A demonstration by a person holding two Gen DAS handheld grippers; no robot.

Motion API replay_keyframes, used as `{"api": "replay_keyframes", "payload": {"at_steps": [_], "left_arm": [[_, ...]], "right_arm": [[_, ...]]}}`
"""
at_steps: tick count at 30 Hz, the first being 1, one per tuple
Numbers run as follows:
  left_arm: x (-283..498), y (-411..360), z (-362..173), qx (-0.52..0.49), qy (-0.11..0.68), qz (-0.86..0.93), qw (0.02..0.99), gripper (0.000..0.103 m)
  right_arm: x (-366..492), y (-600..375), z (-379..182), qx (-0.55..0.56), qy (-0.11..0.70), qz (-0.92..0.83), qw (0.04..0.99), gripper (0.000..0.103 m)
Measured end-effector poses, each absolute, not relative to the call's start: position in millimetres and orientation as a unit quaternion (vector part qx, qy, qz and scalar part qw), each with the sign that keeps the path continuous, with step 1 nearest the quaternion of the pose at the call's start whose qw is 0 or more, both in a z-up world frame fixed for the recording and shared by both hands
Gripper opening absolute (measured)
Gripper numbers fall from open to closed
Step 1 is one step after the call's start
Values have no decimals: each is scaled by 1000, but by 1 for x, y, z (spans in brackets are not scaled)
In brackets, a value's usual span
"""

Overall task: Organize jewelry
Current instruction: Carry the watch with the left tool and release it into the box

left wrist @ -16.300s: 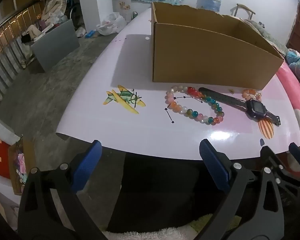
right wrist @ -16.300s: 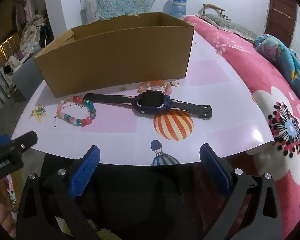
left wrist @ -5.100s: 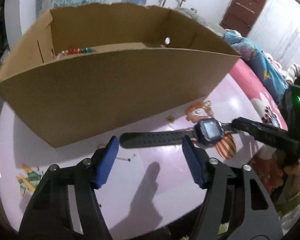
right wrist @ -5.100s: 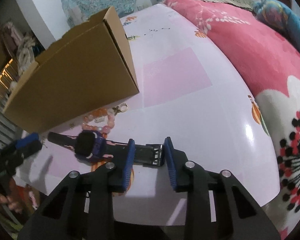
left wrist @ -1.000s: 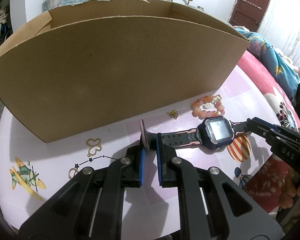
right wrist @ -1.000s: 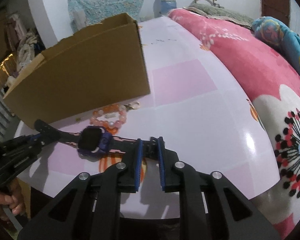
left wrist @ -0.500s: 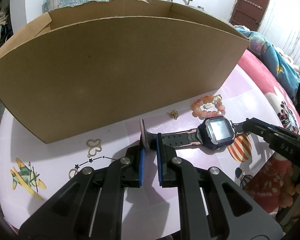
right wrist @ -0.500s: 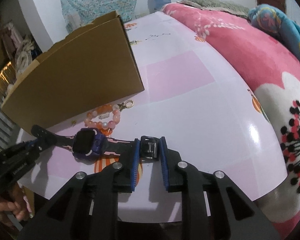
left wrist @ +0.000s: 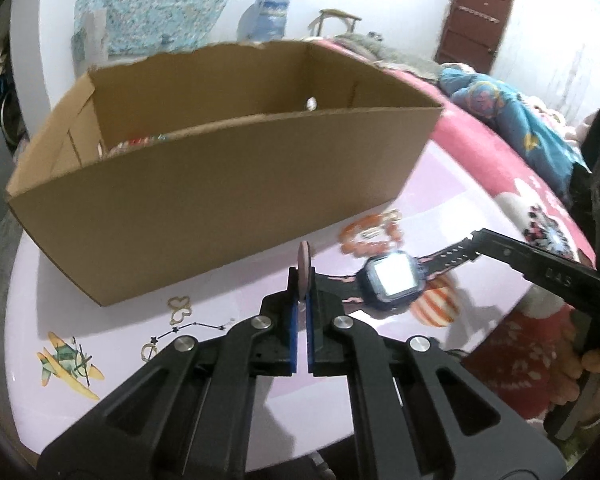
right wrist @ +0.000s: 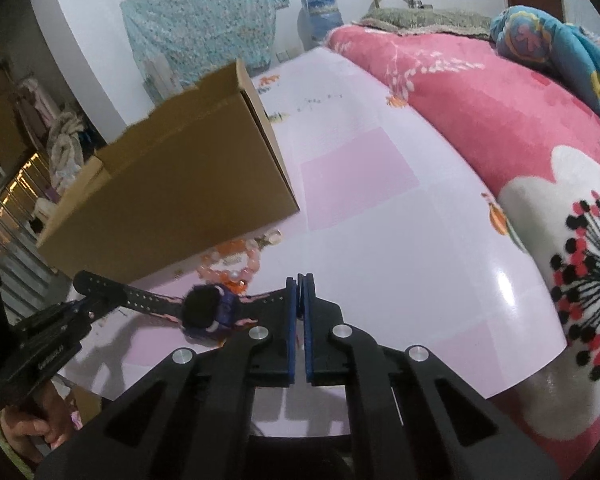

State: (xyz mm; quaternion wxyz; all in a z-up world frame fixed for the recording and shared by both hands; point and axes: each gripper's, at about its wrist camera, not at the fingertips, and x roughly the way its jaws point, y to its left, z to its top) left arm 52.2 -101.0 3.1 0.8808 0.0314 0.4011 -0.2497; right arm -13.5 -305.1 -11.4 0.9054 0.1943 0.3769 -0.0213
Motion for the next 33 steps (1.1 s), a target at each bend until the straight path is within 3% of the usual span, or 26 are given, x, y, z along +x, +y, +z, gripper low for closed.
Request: {"api": "replay_keyframes", "payload": {"at_steps": [13, 21, 33], "left_arm": [[8, -90, 92, 31, 313, -280, 907, 2], [36, -79, 144, 14, 286, -268, 920, 2], [202, -83, 109, -31, 431, -243, 869, 2]], "right_arm": [[-48, -300, 75, 166, 291, 7, 942, 3], [11, -280, 133, 127, 244, 74, 959, 3], [182, -273, 114, 103, 354, 146, 918, 3]]}}
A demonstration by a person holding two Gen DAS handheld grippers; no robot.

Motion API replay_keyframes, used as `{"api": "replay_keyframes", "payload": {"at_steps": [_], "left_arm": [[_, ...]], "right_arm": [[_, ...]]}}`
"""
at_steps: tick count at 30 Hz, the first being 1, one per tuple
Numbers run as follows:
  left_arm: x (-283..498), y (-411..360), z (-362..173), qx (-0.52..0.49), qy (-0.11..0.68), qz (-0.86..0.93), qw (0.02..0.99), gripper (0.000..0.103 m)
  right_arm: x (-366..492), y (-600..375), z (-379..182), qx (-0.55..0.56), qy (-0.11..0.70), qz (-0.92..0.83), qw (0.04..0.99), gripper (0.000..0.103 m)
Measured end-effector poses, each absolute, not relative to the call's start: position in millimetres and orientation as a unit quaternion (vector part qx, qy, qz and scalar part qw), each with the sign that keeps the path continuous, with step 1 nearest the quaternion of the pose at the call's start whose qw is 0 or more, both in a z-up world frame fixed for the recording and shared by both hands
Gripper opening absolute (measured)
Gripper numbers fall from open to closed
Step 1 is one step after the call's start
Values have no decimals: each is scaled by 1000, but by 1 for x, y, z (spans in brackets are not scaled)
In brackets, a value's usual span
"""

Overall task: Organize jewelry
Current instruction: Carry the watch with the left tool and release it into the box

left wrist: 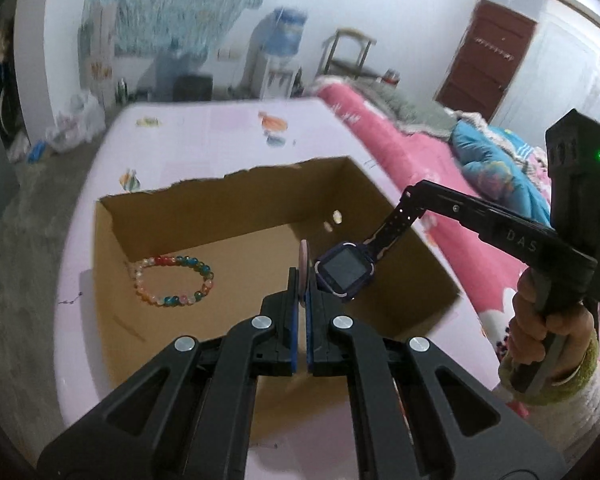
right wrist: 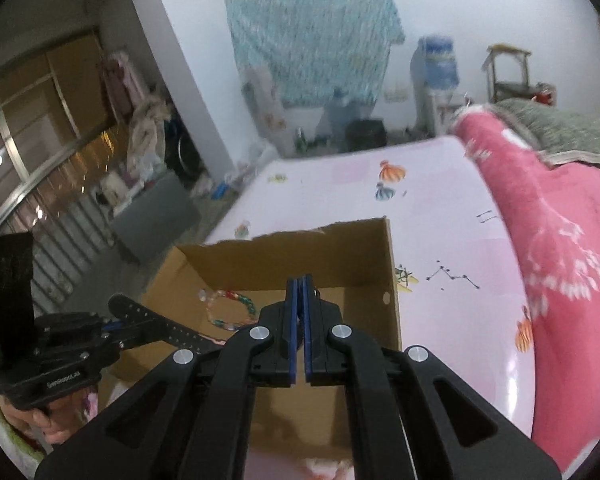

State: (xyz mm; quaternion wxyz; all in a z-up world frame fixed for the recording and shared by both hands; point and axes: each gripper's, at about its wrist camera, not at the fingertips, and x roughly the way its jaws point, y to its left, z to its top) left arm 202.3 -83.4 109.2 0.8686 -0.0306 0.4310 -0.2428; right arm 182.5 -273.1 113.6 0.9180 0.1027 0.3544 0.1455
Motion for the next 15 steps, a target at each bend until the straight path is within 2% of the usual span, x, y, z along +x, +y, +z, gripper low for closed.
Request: {"api": "replay_keyframes", "payload": {"at_steps": [5, 7, 8, 9, 15], "left_arm": [[250, -94, 83, -10, 483, -229, 845, 2], [267, -100, 67, 2, 517, -218, 828, 15], [270, -101, 62, 6, 526, -216, 822, 32], [274, -103, 55, 16, 539, -209, 815, 44], [270, -95, 60, -3, 538, -209, 817, 45]], "right_arm": [[231, -266, 103, 63, 398, 156, 902, 3], [245, -270, 100, 58, 406, 148, 900, 3], [247, -272, 100, 55, 405, 146, 901, 3], [249, -274, 100, 55, 404, 144, 902, 3], [234, -302, 109, 87, 381, 125, 912, 4]]}}
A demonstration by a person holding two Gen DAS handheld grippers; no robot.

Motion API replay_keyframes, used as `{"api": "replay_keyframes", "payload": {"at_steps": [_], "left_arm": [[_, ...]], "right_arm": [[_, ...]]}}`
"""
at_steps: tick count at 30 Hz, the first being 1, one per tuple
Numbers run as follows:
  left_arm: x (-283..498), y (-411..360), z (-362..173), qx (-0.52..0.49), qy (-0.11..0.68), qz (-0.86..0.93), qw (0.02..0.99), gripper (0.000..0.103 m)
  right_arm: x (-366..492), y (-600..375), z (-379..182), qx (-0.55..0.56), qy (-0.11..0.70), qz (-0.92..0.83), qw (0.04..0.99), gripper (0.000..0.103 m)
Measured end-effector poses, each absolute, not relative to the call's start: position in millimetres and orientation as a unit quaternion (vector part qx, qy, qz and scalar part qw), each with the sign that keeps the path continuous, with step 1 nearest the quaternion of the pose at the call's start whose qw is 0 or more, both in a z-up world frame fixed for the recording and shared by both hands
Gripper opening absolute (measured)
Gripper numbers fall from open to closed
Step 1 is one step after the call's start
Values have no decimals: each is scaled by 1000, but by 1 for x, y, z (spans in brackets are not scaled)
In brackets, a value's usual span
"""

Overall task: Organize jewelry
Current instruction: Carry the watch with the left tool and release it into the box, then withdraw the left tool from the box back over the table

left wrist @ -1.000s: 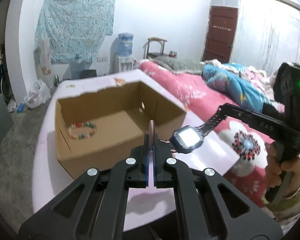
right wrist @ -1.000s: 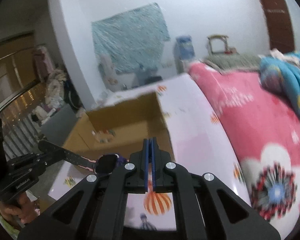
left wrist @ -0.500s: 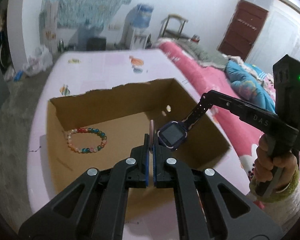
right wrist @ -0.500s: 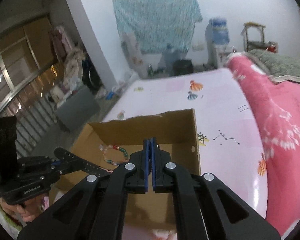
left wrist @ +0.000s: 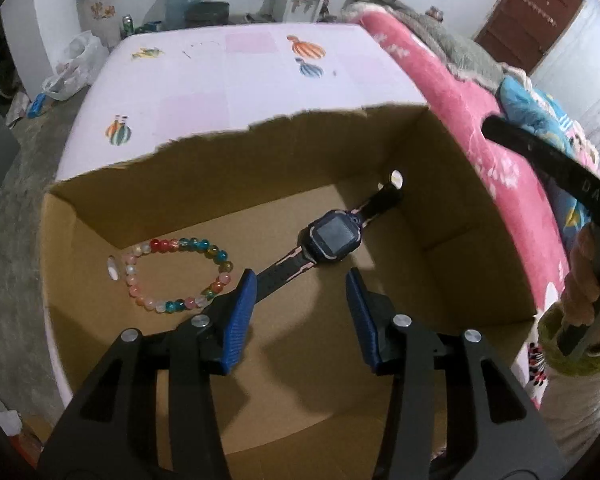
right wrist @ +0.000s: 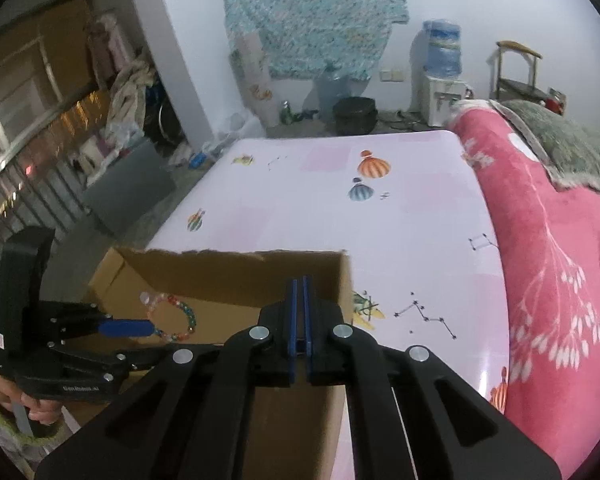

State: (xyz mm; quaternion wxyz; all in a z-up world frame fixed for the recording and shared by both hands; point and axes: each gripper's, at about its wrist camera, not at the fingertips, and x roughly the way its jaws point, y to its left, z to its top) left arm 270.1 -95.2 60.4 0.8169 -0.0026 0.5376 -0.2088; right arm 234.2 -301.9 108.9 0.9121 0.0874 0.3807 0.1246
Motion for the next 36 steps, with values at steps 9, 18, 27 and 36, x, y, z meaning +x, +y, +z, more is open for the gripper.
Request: {"api": "replay_keyframes", "payload": {"at_steps": [9, 18, 27, 36], "left_arm": [[205, -65, 126, 0, 444, -199, 873, 70], [95, -30, 150, 0, 373, -210, 904, 88], [41, -6, 73, -7, 425, -152, 892, 89], [32, -2, -27, 36, 512, -98, 853, 89]], "right_arm": [[157, -323, 136, 129, 331, 91, 930, 38], [36, -302, 143, 121, 306, 49, 943, 82], [-16, -254, 76, 67, 371, 7, 926, 93], [-8, -214, -16, 23, 476, -15, 879, 94]]}}
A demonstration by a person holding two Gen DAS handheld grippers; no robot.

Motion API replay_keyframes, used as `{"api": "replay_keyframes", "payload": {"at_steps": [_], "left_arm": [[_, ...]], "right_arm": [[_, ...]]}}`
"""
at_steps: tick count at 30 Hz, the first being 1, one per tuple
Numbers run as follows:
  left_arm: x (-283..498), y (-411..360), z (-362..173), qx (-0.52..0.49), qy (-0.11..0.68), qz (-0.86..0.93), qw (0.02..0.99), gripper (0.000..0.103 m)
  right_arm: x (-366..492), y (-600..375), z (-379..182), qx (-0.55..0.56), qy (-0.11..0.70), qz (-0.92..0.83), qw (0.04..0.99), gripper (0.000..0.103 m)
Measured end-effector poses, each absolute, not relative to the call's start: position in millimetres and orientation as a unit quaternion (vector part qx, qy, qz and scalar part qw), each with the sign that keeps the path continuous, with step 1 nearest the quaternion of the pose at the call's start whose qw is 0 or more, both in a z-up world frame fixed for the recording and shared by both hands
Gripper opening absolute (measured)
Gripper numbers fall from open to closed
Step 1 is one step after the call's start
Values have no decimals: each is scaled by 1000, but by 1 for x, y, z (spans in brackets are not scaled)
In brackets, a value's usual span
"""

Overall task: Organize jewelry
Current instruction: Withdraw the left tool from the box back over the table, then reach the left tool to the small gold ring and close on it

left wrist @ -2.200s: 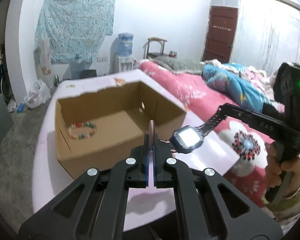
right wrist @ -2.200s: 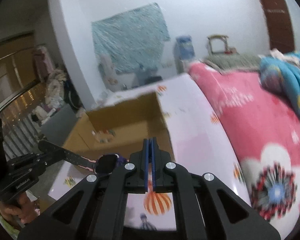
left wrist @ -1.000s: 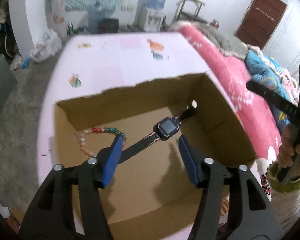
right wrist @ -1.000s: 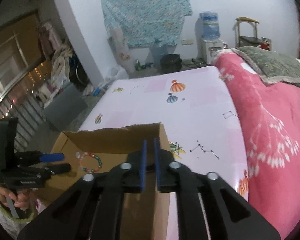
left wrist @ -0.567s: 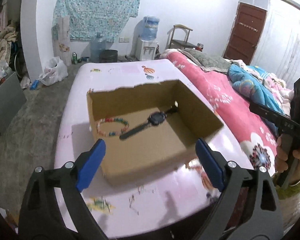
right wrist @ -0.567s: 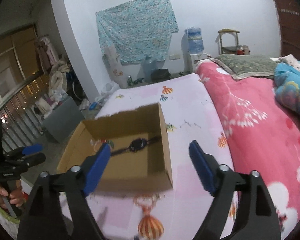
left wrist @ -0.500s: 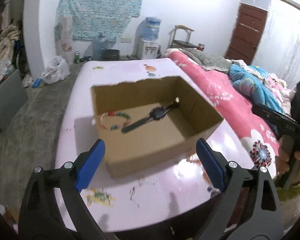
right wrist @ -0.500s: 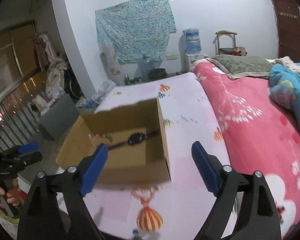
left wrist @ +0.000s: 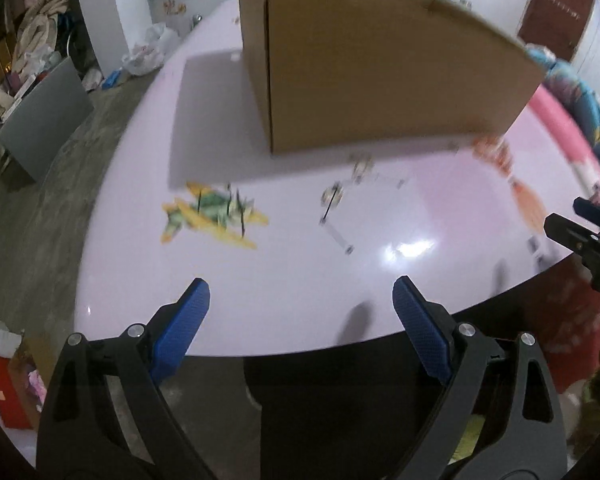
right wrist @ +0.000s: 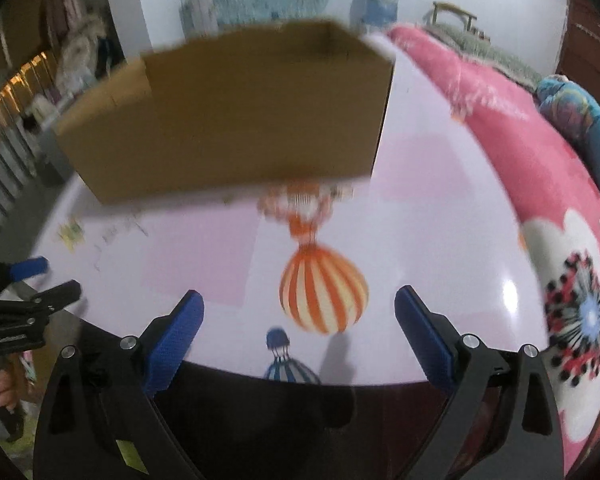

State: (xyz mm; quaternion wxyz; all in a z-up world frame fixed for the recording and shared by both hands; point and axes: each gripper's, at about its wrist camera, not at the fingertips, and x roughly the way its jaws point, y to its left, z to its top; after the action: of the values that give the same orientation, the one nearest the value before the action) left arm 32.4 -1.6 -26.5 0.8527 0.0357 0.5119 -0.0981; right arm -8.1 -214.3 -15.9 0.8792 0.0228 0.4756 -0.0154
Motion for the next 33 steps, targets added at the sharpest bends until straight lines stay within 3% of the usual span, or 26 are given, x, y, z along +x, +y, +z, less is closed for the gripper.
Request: {"api": "replay_keyframes", "payload": {"at_steps": [6, 33], "left_arm": [[27, -7, -35, 71, 495, -91, 861, 95], [15, -17, -45, 77, 452, -67, 886, 95]], "right_arm": [[-4, -204, -40, 2, 491, -32, 871, 96], [-16, -202, -43, -2, 469, -16, 883, 97]]}}
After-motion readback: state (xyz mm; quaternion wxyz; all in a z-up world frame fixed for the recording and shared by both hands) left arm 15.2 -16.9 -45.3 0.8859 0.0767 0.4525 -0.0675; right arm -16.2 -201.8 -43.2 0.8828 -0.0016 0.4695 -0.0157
